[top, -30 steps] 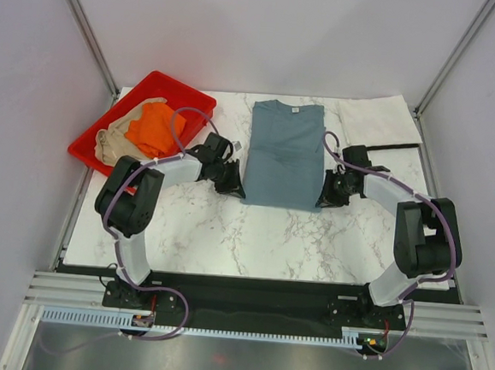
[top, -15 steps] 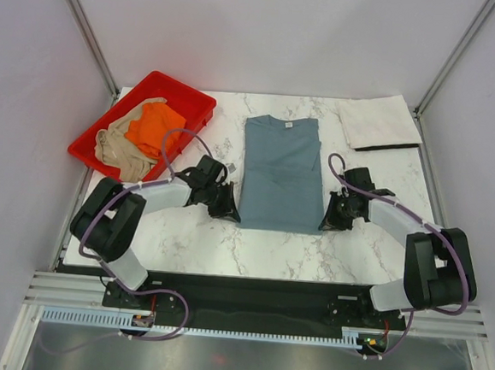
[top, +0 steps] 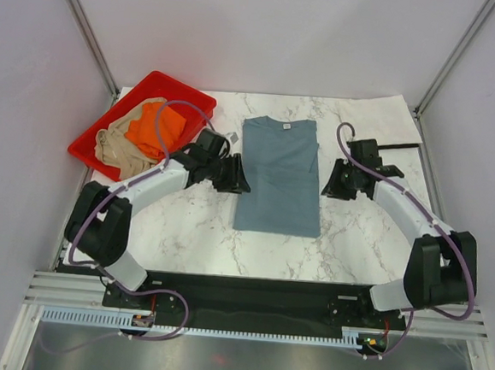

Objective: Fold and stack the t-shirts
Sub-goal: Fold the tshirt

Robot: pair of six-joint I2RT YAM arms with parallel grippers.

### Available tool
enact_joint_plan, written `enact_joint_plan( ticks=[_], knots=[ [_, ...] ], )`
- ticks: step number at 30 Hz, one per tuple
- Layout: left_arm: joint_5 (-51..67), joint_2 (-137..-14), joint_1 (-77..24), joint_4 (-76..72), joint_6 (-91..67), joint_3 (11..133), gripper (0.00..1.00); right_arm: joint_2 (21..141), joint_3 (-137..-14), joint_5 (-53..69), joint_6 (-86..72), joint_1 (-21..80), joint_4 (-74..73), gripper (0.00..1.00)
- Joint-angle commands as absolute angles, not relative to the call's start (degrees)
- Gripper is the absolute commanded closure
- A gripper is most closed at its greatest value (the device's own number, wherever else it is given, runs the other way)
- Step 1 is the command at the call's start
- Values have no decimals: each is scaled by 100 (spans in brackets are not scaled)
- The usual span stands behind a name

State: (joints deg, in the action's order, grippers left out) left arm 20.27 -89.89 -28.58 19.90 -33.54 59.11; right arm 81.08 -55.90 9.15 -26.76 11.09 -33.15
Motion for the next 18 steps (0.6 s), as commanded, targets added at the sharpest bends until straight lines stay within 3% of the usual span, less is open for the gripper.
enact_joint_plan(
  ticks=[1, 6, 9, 18],
  knots=[
    [1978, -9587, -2839, 1986, -3068, 6729, 57, 8865, -6125, 879, -2400, 1107, -2901, 69],
    [2074, -10440, -2813, 1986, -2857, 7715, 57, 9851, -6933, 1134, -1882, 1107, -2804, 65],
    [2005, -10906, -2751, 1995, -2839, 8277, 57, 10160, -7250, 828, -1460, 1073, -2812, 57],
    [1741, -11786, -2373, 1995, -2742, 8789, 57, 10766, -7822, 1643, -414, 923, -2619, 54]
  ],
)
